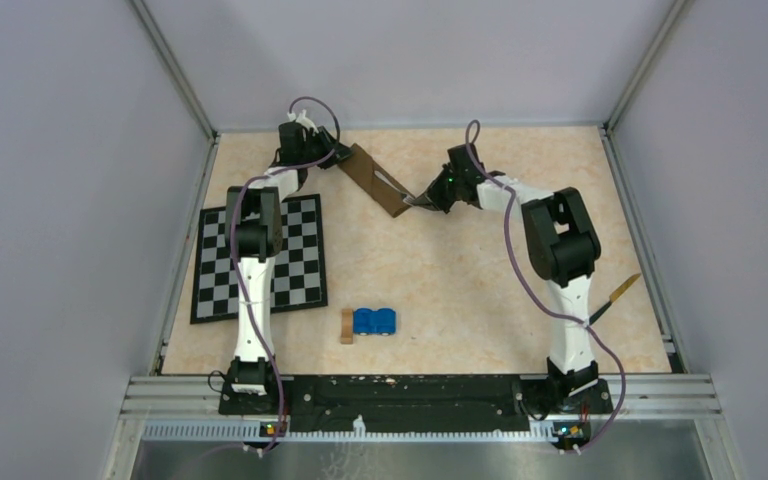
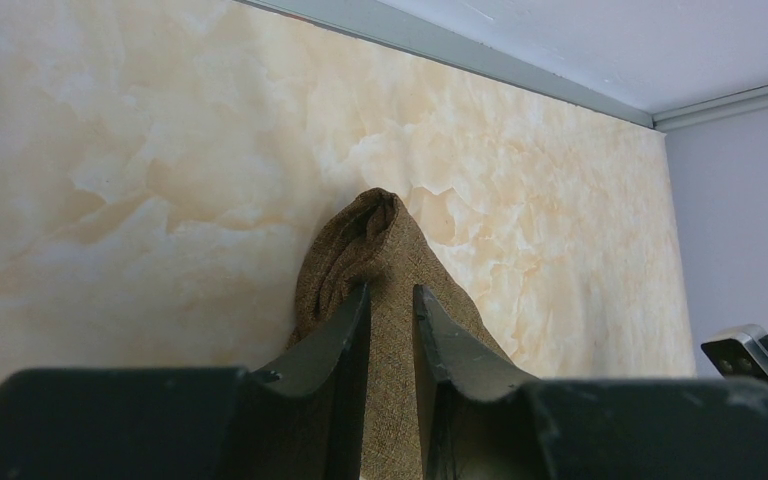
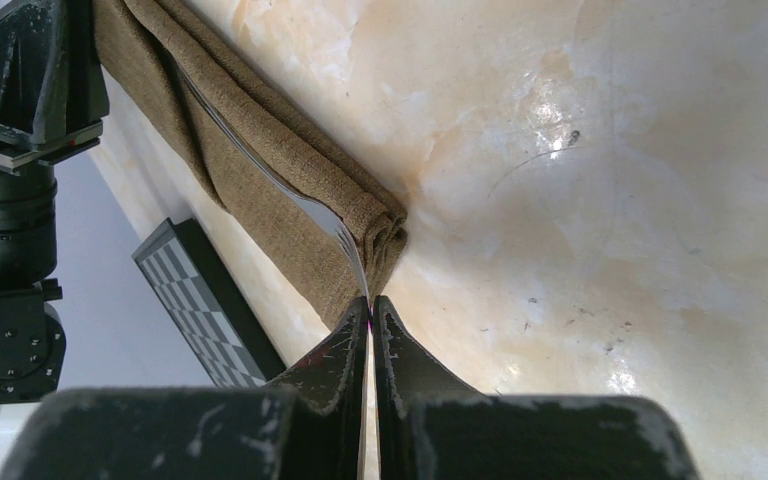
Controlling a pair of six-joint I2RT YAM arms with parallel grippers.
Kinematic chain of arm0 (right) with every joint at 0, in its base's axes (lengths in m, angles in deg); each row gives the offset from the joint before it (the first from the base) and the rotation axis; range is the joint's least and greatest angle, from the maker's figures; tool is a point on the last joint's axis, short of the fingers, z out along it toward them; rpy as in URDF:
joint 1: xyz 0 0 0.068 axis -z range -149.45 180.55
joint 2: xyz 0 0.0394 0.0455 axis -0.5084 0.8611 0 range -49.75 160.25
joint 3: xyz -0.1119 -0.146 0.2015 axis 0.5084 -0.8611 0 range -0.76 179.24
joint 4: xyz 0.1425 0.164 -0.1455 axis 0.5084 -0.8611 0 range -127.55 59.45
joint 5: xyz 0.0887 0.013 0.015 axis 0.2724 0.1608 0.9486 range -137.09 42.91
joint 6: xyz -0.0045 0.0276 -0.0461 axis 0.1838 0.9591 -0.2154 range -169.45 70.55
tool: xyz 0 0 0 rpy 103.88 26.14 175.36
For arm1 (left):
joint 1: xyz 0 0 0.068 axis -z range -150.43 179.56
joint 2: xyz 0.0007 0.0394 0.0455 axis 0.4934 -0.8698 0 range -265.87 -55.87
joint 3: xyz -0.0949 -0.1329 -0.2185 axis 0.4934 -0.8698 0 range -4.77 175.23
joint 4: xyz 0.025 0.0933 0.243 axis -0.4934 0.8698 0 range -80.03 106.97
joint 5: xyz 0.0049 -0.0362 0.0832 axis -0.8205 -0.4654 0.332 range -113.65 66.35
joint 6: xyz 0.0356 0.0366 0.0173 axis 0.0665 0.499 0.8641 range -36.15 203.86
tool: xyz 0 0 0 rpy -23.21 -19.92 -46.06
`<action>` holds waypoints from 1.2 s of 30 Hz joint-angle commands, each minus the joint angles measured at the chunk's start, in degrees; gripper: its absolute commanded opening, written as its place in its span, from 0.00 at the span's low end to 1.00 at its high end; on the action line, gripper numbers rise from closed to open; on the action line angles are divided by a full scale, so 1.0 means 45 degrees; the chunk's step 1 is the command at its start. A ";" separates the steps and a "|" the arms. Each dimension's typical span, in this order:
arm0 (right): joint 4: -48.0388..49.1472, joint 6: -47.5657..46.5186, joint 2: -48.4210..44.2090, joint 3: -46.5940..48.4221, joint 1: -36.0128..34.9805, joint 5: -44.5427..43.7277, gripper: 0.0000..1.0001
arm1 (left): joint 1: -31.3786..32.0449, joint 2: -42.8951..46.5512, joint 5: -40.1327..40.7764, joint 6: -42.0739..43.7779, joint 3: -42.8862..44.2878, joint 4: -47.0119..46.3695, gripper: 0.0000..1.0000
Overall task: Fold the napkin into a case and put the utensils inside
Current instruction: Insert the fork into the folded napkin.
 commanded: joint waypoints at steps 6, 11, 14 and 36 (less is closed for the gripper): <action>-0.0220 -0.0286 -0.0702 0.0461 0.0018 -0.0332 0.00 | 0.0010 -0.0157 0.0252 0.0065 -0.0345 -0.0027 0.28; -0.0115 -0.0080 -0.0141 0.1083 -0.0134 -0.0266 0.00 | 0.0039 -0.0151 0.0246 0.0049 -0.0332 -0.0038 0.28; -0.0145 0.0057 0.0203 0.1506 -0.0199 -0.0256 0.00 | 0.0040 -0.0143 0.0260 0.0084 -0.0333 -0.0017 0.28; 0.1237 0.1611 0.2010 0.3057 -0.0889 -0.0668 0.00 | 0.0040 -0.0092 0.0296 0.0145 -0.0381 -0.0022 0.28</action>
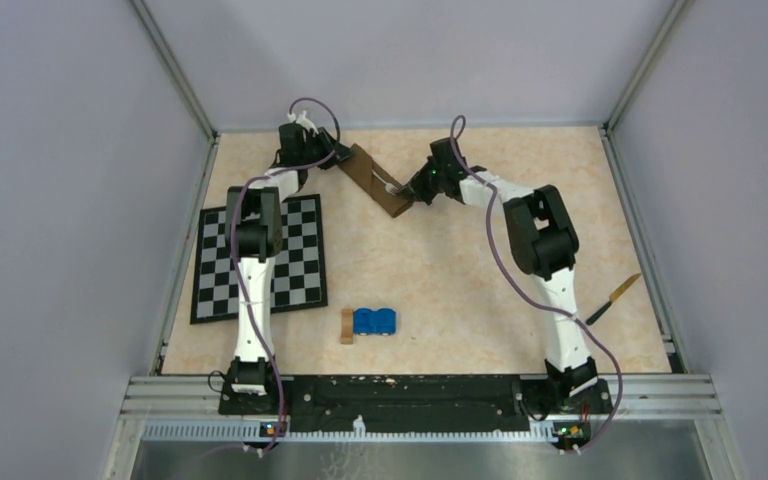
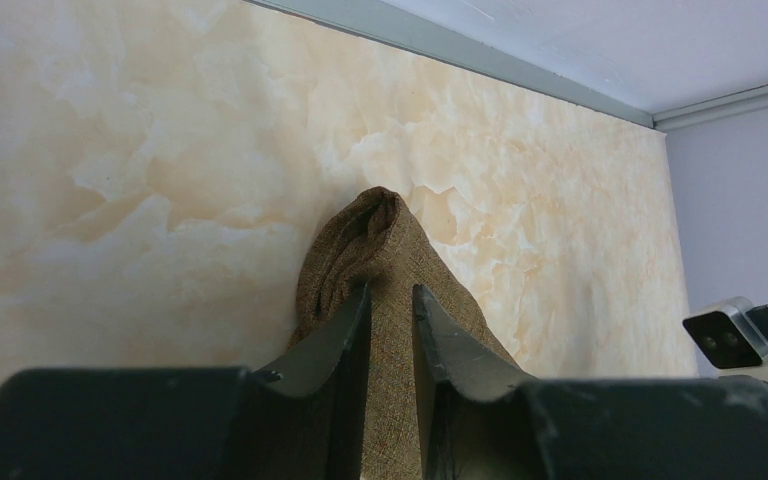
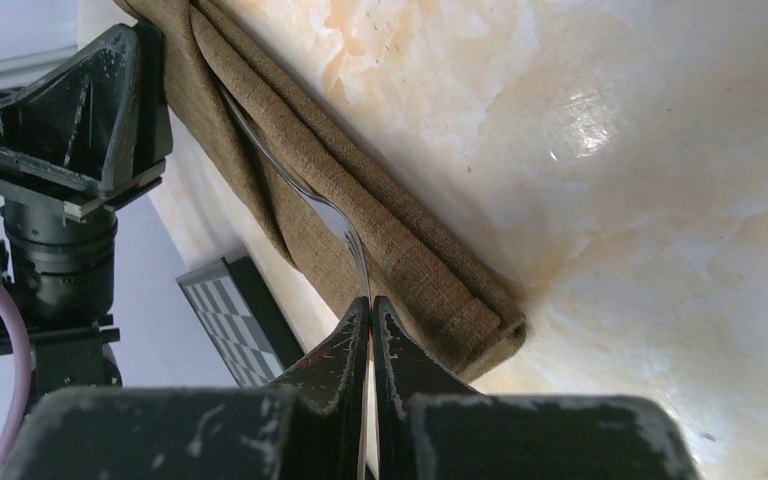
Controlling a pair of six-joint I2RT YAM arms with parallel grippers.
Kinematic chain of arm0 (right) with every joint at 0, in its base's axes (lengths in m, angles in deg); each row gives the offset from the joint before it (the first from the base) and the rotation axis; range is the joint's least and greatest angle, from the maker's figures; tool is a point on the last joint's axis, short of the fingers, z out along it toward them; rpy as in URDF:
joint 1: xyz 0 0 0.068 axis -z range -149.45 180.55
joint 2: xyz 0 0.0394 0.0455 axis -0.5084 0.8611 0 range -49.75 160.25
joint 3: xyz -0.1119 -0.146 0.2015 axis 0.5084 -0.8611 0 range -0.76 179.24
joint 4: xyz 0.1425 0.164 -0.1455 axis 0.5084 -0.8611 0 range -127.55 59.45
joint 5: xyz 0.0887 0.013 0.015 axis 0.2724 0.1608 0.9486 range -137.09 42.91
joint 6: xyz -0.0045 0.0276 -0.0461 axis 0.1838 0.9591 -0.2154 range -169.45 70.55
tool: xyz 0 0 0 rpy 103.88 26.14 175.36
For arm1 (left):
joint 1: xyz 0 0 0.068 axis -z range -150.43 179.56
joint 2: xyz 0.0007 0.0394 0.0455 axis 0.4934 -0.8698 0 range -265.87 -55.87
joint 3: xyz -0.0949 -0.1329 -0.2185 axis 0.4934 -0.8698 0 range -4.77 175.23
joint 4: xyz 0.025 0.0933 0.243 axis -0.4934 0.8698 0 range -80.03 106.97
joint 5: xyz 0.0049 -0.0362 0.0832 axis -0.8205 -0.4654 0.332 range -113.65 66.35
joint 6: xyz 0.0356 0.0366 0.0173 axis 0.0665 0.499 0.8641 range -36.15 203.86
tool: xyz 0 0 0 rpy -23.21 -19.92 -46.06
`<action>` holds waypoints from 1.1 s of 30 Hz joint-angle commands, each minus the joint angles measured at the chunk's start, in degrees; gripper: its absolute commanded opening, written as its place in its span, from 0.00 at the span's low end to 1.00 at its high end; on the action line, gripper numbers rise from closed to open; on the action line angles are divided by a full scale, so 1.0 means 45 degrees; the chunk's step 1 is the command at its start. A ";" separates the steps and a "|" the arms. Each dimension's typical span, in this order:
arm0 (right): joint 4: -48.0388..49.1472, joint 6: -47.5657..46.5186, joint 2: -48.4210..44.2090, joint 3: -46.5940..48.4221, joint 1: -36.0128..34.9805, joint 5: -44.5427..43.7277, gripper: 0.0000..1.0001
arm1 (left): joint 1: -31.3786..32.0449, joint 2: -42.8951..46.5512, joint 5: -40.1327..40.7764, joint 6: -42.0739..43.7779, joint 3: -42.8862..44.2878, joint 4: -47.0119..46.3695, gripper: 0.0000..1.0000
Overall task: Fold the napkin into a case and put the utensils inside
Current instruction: Insert the fork into the folded napkin.
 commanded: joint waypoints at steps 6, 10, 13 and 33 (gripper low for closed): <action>0.1741 0.1194 0.0582 0.0532 -0.0257 -0.0919 0.00 | 0.0010 -0.0093 0.0334 0.0273 -0.0249 0.0263 0.28; 0.1699 0.1066 0.1096 0.1341 -0.0257 -0.0781 0.00 | 0.0006 -0.0093 0.0310 0.0300 -0.0240 0.0271 0.27; 0.1460 0.0770 0.1246 0.1830 -0.0242 -0.0846 0.00 | 0.0005 -0.0092 0.0338 0.0358 -0.0227 0.0303 0.27; -0.0222 -0.1141 0.1970 0.4071 -0.0246 -0.1001 0.01 | -0.0010 -0.0169 0.0463 0.0601 -0.0186 0.0436 0.28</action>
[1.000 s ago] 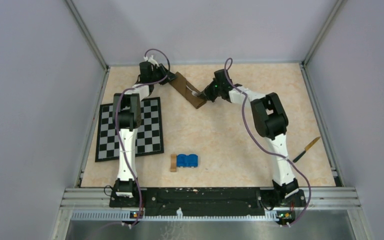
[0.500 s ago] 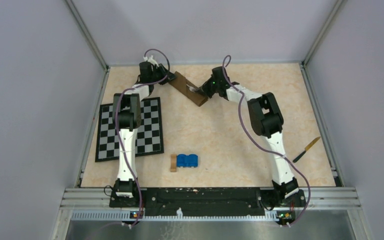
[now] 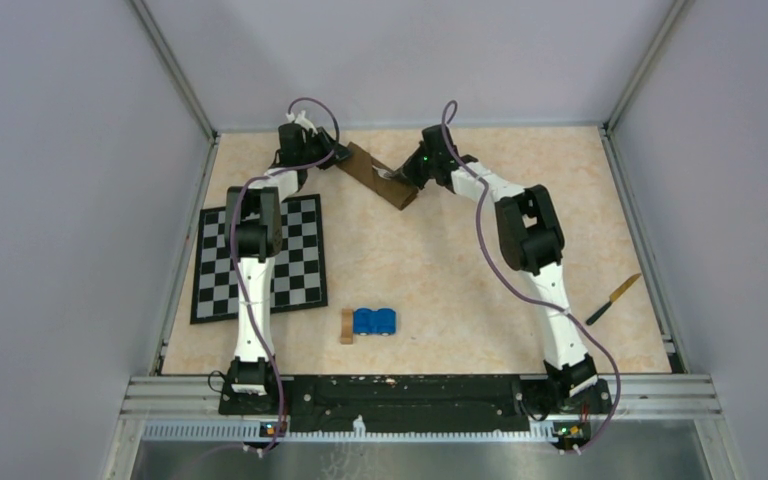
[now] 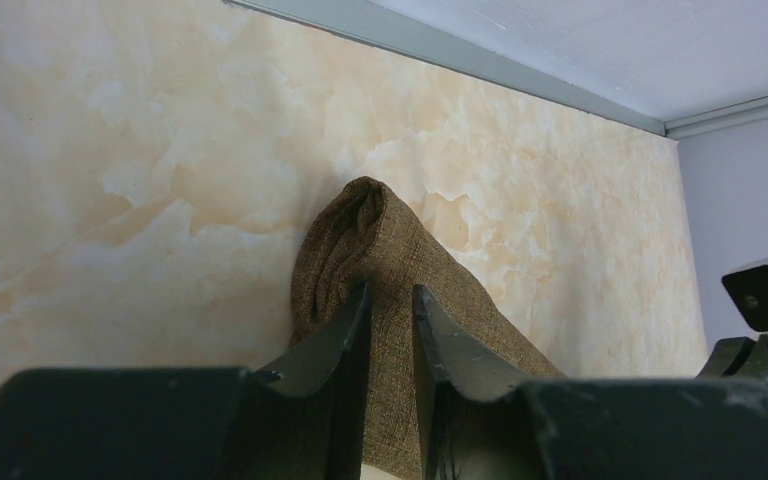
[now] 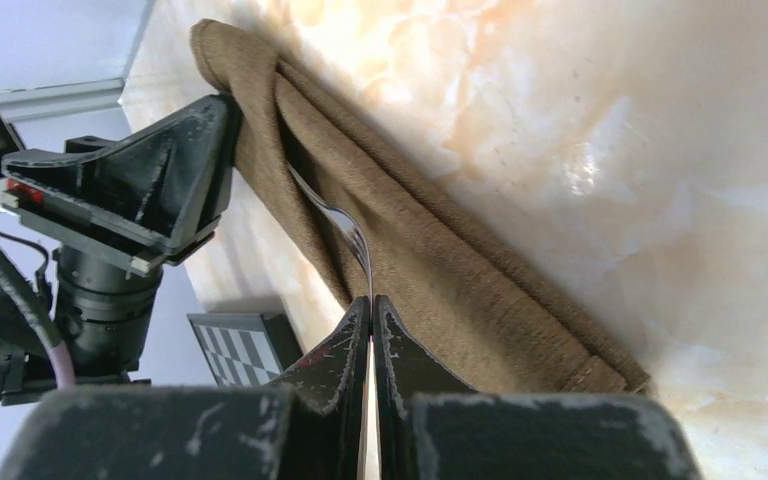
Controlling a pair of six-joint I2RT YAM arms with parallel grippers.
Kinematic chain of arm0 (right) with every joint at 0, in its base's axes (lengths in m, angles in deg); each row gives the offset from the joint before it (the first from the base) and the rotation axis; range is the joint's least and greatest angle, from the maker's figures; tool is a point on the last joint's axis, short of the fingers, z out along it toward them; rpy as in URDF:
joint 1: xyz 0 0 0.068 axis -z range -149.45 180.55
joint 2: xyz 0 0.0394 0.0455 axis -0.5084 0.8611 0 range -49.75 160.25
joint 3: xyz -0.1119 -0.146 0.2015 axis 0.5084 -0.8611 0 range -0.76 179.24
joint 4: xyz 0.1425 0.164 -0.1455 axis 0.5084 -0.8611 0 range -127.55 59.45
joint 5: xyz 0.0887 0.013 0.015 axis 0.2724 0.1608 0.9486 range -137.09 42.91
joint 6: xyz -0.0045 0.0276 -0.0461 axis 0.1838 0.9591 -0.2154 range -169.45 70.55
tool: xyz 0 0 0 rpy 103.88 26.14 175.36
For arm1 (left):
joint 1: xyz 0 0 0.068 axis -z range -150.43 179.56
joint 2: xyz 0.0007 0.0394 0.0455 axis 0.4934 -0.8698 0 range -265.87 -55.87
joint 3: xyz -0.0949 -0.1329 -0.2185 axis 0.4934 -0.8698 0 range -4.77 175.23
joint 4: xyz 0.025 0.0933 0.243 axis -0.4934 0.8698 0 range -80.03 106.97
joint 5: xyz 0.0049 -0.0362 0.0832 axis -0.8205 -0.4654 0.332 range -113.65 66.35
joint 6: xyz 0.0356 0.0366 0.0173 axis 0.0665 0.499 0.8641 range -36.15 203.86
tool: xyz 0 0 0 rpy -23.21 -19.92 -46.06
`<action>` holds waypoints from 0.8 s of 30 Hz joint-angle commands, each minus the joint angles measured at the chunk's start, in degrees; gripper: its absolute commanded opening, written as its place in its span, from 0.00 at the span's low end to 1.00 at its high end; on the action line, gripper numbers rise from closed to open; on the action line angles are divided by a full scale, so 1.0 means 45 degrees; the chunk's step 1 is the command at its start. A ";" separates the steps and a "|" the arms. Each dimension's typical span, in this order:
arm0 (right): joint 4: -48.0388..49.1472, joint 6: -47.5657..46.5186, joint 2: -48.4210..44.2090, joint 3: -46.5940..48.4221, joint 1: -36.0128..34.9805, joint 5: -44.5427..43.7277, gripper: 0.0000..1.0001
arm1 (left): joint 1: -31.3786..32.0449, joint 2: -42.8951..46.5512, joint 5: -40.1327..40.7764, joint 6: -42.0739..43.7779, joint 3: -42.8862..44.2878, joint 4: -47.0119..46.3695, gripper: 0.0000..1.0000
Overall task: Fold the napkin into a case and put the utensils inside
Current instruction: Insert the fork into the folded napkin, then move the knife to the center of the board.
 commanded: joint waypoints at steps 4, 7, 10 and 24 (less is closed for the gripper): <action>-0.0419 -0.1178 0.0489 0.1628 -0.0082 -0.0255 0.03 | -0.0009 -0.0205 0.0168 0.0422 -0.0156 0.0411 0.27; -0.0781 -0.1393 0.0711 0.2114 -0.0082 -0.0246 0.09 | -0.0009 -0.0219 0.0166 0.0432 -0.0129 0.0409 0.27; -0.1089 -0.1756 0.0843 0.2603 -0.0082 -0.0513 0.17 | -0.0007 -0.0200 0.0165 0.0445 -0.0139 0.0427 0.28; -0.7123 -1.0239 -0.6772 -0.1050 -0.0101 -0.4116 0.51 | -0.0082 0.3551 -0.0926 0.0211 -0.0434 0.1473 0.61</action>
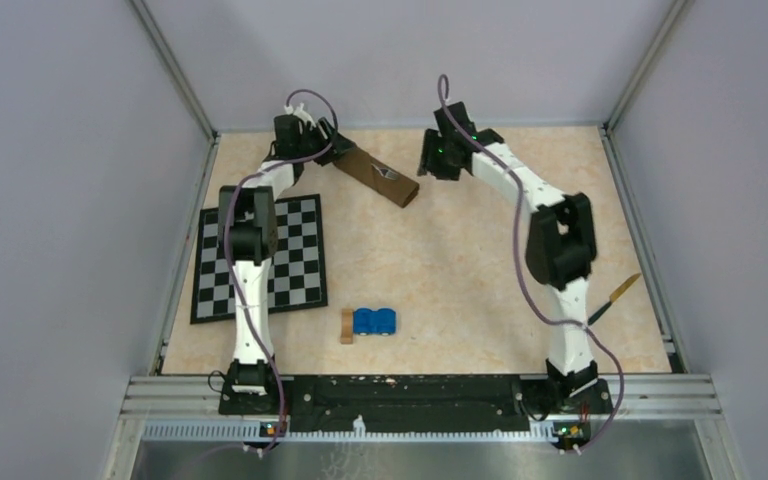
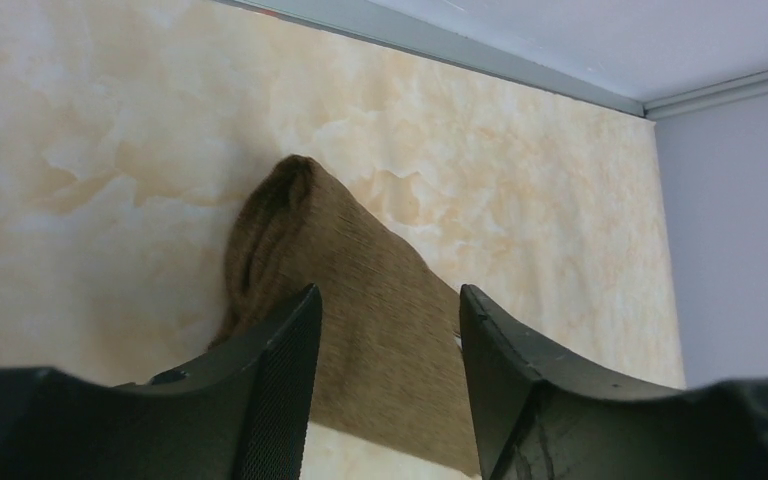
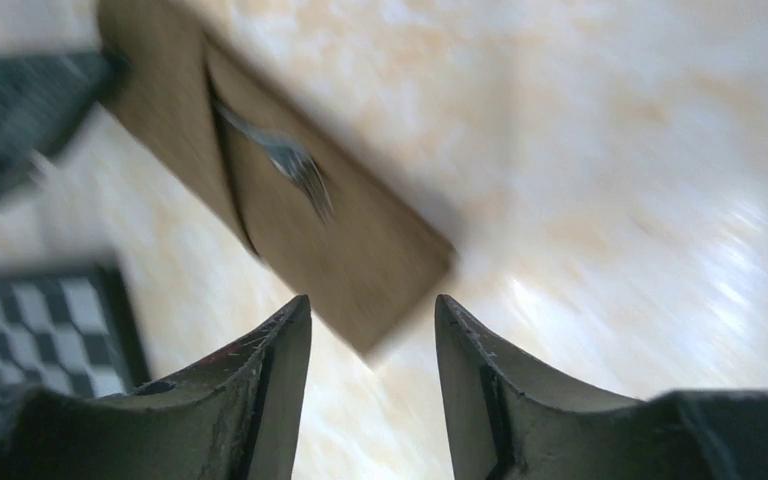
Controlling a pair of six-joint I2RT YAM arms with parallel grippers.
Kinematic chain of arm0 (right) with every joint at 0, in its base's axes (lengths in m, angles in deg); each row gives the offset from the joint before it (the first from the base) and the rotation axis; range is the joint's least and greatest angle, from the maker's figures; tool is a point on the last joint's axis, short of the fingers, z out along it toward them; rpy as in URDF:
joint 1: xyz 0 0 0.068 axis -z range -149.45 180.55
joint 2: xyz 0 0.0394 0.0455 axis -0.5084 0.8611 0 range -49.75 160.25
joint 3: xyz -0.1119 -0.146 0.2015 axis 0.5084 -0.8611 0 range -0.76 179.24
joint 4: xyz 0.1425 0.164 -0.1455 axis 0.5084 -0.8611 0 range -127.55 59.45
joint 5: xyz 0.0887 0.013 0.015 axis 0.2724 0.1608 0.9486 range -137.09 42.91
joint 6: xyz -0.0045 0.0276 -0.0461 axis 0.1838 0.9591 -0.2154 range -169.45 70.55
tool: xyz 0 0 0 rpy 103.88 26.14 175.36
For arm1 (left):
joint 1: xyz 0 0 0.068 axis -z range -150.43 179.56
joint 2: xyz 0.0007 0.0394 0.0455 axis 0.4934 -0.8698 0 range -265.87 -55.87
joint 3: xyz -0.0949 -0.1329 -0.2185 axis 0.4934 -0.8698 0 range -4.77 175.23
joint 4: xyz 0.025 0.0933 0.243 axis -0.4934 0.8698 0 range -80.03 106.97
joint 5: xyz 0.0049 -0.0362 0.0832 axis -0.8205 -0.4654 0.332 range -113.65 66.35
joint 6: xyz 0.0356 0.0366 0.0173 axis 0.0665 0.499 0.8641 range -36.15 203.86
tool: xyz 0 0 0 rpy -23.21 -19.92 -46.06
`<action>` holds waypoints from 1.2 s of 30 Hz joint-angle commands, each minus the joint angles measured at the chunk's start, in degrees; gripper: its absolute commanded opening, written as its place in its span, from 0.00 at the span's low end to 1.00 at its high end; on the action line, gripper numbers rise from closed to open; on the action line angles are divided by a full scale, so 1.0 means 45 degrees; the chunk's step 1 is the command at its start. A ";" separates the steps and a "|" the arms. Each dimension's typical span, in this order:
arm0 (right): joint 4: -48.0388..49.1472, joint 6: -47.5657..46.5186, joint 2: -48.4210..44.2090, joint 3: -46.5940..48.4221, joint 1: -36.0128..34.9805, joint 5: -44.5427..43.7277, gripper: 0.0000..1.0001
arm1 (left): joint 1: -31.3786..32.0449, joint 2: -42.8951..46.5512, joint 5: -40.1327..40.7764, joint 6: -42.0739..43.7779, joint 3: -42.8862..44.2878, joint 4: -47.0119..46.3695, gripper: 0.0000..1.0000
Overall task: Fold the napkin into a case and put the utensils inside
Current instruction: Move the knife to the center of the board.
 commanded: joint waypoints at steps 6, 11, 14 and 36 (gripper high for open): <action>-0.1719 -0.5605 -1.1020 -0.9980 0.0379 -0.5591 0.72 | 0.0102 0.6442 -0.1380 -0.0238 -0.2856 0.0448 0.65; -0.1646 -0.2463 -1.3949 -1.3262 0.3505 -0.8268 0.90 | 0.1217 0.9374 -0.2173 -0.0173 -0.5763 0.0100 0.64; -0.2100 0.0745 -1.5142 -1.4766 0.6162 -0.7723 0.91 | 0.2379 1.0599 -0.2159 0.0912 -0.6614 0.0986 0.64; 0.0673 0.1113 -1.5274 -1.9127 1.0963 -0.4275 0.77 | 0.4349 1.2540 -0.2213 0.3224 -0.8964 0.2207 0.63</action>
